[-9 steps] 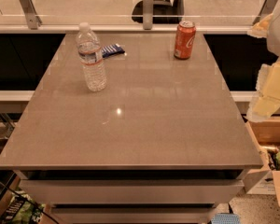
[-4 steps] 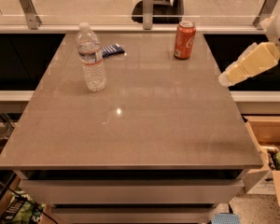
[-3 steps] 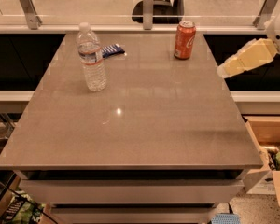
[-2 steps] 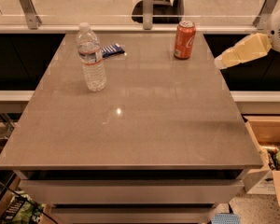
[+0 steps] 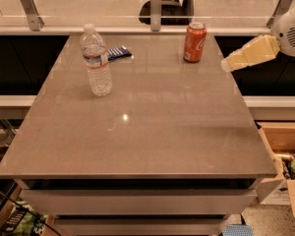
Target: Move coke can near water bottle
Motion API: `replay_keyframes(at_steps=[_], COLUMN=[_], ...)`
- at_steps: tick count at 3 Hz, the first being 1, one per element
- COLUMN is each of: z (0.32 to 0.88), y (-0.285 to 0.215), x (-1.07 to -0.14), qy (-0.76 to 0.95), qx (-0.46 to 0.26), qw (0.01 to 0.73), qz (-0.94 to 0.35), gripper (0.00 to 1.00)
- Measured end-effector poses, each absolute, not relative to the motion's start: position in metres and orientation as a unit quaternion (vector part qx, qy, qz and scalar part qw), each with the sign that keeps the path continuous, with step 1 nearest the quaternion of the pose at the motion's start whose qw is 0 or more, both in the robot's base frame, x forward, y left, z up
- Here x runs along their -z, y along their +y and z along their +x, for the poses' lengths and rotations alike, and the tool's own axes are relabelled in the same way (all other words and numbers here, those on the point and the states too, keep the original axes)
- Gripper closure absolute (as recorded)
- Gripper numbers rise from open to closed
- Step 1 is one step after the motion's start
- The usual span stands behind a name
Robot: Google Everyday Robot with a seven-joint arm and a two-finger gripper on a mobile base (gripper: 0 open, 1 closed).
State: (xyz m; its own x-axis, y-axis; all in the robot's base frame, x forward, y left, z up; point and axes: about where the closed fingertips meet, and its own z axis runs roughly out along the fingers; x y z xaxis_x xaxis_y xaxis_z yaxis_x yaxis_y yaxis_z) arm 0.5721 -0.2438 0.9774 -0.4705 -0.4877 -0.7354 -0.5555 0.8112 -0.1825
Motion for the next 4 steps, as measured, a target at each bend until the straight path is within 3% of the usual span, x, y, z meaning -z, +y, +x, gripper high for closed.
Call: replay_keyframes(at_steps=[4], z=[0.634], y=[-0.199], x=[-0.962], qy=[0.804], qx=[-0.125], qw=[0.522], qz=[-0.255], gripper=[0.00])
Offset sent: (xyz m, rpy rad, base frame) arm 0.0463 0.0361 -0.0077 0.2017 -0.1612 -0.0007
